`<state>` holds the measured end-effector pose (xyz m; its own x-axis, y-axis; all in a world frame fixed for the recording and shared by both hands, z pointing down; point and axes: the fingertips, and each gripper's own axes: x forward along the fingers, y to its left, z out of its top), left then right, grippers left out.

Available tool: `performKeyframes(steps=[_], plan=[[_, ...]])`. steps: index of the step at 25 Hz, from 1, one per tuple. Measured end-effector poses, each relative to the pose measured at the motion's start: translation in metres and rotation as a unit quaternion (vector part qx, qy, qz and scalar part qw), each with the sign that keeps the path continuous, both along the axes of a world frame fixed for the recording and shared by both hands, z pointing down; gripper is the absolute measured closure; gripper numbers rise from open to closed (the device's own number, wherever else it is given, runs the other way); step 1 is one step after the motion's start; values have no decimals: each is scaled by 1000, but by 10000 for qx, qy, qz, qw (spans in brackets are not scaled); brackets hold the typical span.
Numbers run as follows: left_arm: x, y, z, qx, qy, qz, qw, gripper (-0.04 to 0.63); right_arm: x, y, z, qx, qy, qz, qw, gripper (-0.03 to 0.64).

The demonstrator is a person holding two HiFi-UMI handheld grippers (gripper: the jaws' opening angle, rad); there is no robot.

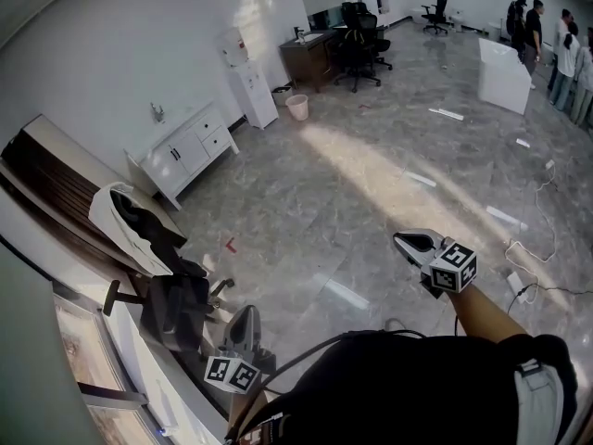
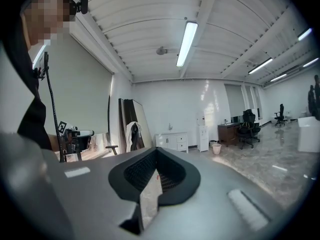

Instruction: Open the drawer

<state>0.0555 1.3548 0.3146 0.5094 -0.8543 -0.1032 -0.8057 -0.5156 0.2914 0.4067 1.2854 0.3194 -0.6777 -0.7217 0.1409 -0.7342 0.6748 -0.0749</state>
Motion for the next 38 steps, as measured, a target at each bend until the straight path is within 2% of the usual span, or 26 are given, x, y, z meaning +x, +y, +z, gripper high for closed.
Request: performKeyframes(steps=[4, 10, 13, 22, 27, 30, 34, 38], plan=[[27, -46, -6, 120, -31, -170, 9998, 597, 26, -56, 1, 53, -42, -194, 9998, 620], [90, -119, -24, 217, 44, -443, 9988, 597, 81, -156, -17, 120, -5, -519, 9986, 620], [117, -158, -27, 218, 183, -595, 9978, 597, 107, -198, -23, 227, 16, -672, 9975, 620], [195, -250, -20, 44, 24, -434, 9990, 597, 175, -287, -7, 74, 3, -656, 9978, 620], [199, -301, -11, -23, -8, -305, 9995, 597, 184, -328, 6, -39, 42, -487, 9988, 620], [191, -338, -7, -32, 47, -155, 9999, 597, 175, -355, 7, -76, 69, -372, 9993, 620], [160, -394, -9, 68, 59, 85, 9999, 597, 144, -397, -3, 33, 200, -203, 9996, 620], [115, -450, -14, 64, 75, 280, 9996, 597, 103, -438, -16, 49, 207, -9, 9998, 620]])
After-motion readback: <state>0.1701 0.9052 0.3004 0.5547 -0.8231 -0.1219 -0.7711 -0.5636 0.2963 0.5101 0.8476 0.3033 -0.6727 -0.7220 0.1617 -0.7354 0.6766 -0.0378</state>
